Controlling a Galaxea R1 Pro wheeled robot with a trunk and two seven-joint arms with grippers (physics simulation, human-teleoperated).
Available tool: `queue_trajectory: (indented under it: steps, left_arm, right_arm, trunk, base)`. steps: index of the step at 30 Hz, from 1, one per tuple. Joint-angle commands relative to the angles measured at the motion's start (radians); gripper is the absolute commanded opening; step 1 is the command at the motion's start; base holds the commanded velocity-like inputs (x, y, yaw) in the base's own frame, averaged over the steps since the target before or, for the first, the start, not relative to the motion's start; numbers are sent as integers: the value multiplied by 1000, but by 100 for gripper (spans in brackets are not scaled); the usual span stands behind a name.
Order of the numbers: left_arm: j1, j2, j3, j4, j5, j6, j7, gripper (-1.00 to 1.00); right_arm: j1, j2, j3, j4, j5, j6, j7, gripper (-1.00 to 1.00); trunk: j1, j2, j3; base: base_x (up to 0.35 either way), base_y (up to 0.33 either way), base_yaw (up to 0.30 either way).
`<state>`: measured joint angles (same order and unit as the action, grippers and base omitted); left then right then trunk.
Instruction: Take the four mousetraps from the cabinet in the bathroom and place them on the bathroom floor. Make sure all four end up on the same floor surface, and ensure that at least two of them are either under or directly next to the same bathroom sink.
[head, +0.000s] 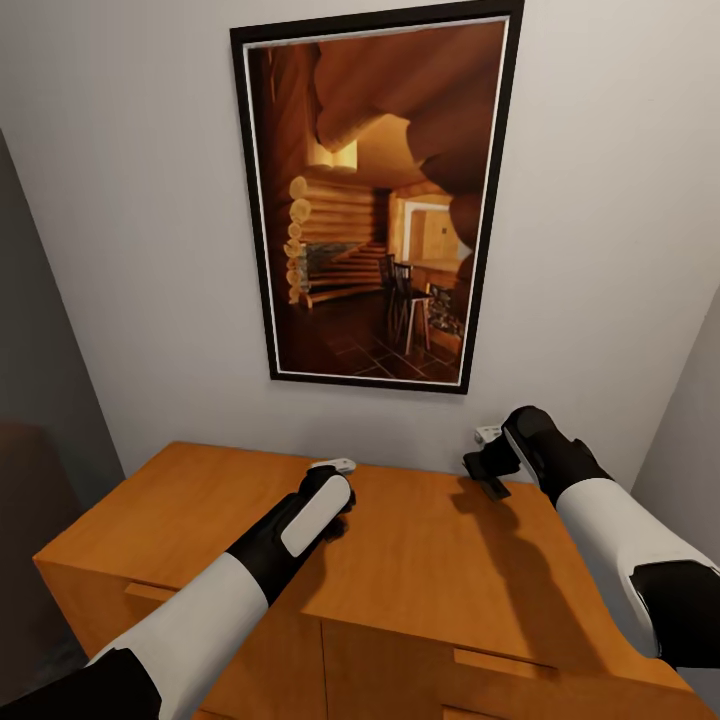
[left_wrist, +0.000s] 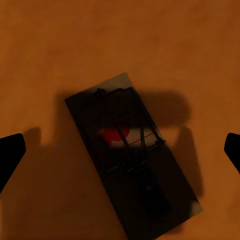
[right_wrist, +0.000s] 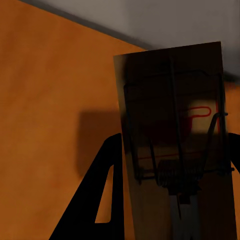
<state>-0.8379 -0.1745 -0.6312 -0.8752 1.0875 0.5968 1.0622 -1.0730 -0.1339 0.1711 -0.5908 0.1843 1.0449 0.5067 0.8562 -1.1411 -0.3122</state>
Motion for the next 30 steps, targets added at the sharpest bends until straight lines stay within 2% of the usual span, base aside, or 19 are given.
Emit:
queue_trajectory:
  steps: [1,10,20,30]
  left_arm:
    - [-1,0,-2,-1,5,5,7,100]
    - [-1,0,-2,-1,5,5,8,100]
    - [-1,0,-1,-1,6,5,8,100]
    - [-1,0,-1,1,6,5,8,100]
  right_arm:
    - [-1,-1,4,-1,9,2,10,-100]
    - [-1,-1,5,-1,9,2,12,-100]
    - [-1,-1,5,-1,9,2,12,-100]
    - [-1,-1,5,-1,8,2,12,-100]
  trunk:
    - [0,-1,-1]
    - [35,-64,-30]
    - [35,-64,-30]
    - [73,-134,-61]
  base:
    - [0,0,0]
    - [0,0,0]
    - [0,0,0]
    - [0,0,0]
